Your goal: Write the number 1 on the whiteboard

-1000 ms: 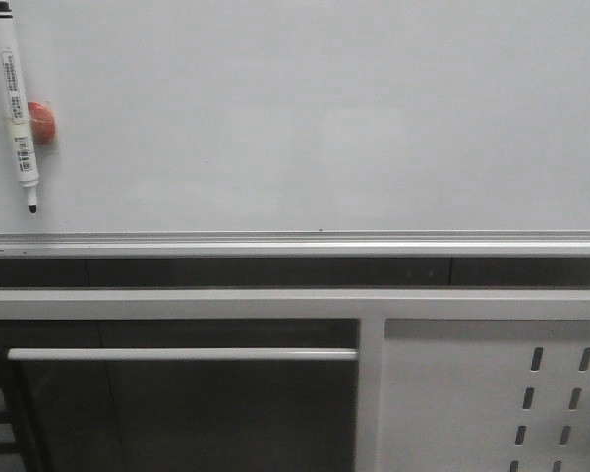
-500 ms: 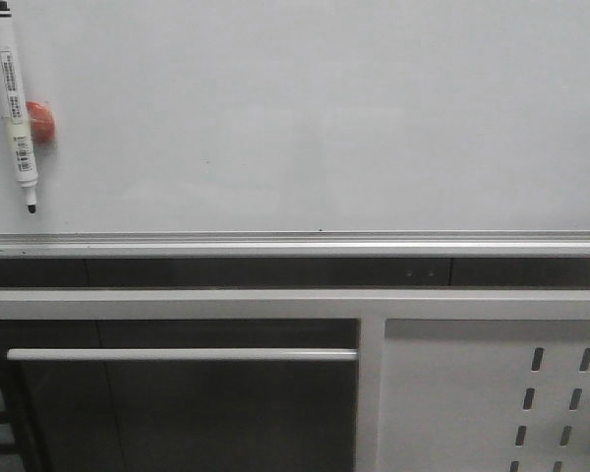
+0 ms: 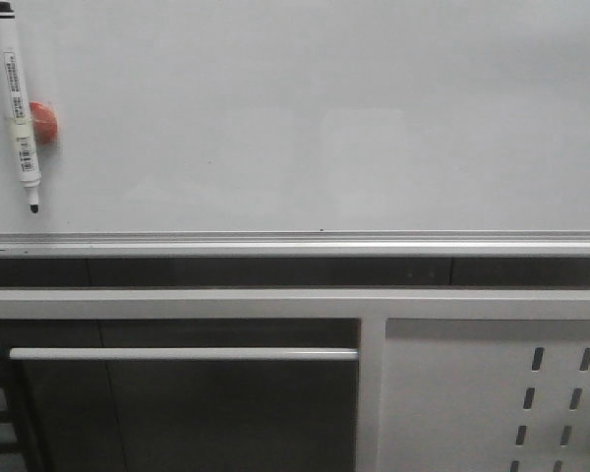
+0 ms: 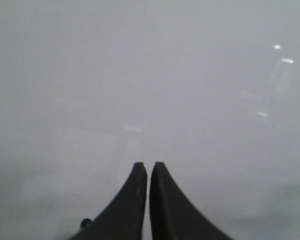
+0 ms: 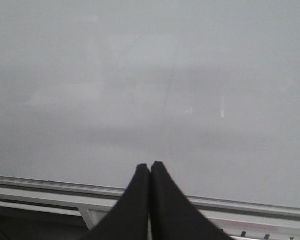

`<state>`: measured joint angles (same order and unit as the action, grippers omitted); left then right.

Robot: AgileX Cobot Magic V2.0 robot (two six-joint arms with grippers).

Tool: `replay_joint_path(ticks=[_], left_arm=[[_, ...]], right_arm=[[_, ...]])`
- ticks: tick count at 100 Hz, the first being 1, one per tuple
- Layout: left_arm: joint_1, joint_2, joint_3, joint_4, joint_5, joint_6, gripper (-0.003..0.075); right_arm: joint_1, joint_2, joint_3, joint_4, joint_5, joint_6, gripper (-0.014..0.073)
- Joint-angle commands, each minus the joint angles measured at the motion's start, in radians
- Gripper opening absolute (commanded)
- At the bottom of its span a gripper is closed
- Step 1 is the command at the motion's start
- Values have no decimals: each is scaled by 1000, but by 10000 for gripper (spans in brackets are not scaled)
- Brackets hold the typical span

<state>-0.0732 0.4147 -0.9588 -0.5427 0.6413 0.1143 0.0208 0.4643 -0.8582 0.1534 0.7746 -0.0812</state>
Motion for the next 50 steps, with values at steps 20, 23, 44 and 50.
replay_joint_path(ticks=[20, 23, 44, 50], left_arm=[[-7, 143, 86, -102, -103, 299, -18], [-7, 141, 118, -121, -132, 330, -18], [-7, 141, 400, -396, -327, 618, -18], [-7, 141, 474, -534, -378, 749, -18]], right_arm=[[69, 147, -39, -3, -116, -63, -61], [76, 152, -39, -3, -116, -63, -61], [87, 171, -39, -6, -118, -63, -61], [87, 171, -39, -8, -124, -63, -61]])
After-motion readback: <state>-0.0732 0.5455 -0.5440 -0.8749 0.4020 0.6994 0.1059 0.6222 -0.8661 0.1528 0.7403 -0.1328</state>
